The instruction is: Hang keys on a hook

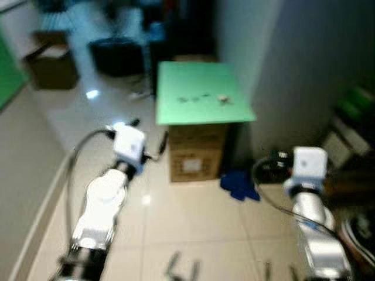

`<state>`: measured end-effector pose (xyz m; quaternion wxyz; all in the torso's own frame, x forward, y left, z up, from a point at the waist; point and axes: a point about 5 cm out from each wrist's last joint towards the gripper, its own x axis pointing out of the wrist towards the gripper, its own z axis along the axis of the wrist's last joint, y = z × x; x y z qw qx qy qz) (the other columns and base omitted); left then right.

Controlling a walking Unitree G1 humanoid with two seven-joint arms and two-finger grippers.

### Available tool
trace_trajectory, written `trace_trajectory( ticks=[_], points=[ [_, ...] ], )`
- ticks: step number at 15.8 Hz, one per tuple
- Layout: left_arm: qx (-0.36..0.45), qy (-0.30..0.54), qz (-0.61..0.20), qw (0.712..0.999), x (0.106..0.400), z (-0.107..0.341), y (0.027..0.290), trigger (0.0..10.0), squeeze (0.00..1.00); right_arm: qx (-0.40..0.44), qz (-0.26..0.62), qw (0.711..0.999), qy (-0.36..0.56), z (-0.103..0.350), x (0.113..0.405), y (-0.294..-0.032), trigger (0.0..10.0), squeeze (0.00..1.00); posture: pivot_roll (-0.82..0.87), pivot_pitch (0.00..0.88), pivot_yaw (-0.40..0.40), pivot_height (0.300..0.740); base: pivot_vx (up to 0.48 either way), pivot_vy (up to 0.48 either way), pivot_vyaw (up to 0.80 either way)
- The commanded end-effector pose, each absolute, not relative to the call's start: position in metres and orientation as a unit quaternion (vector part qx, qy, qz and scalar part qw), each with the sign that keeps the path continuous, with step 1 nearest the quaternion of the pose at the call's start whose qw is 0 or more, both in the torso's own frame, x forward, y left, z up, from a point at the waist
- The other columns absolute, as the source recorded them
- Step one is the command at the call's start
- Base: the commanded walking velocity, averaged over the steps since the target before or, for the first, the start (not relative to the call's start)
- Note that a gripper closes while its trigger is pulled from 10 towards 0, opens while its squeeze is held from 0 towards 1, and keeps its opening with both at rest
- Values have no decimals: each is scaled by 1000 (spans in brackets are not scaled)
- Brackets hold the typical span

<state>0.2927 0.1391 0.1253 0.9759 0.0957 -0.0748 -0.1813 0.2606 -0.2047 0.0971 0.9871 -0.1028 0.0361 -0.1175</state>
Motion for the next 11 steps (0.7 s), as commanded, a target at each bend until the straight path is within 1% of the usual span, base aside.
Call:
trace_trajectory(
  ticks=[1, 4, 8, 11],
  points=[
    [106, -82, -184, 974, 295, 130, 140, 10000, 0, -98, -124, 987, 37, 98, 262, -206, 10000, 0, -105, 0, -13, 740, 337, 0, -800],
    [106, -82, -185, 974, 296, 130, 139, 10000, 0, -99, -128, 986, 35, 99, 262, -209, 10000, 0, -107, 0, -10, 740, 339, 0, -800],
    [100, -82, -174, 976, 296, 129, 141, 10000, 0, -112, -125, 986, 25, 102, 264, -209, 10000, 0, -108, 0, -7, 740, 339, 0, 0],
    [87, -76, -131, 985, 298, 125, 152, 10000, 0, -119, -123, 985, 25, 101, 262, -209, 10000, 0, -106, 0, -10, 740, 340, 0, 0]
  ],
)
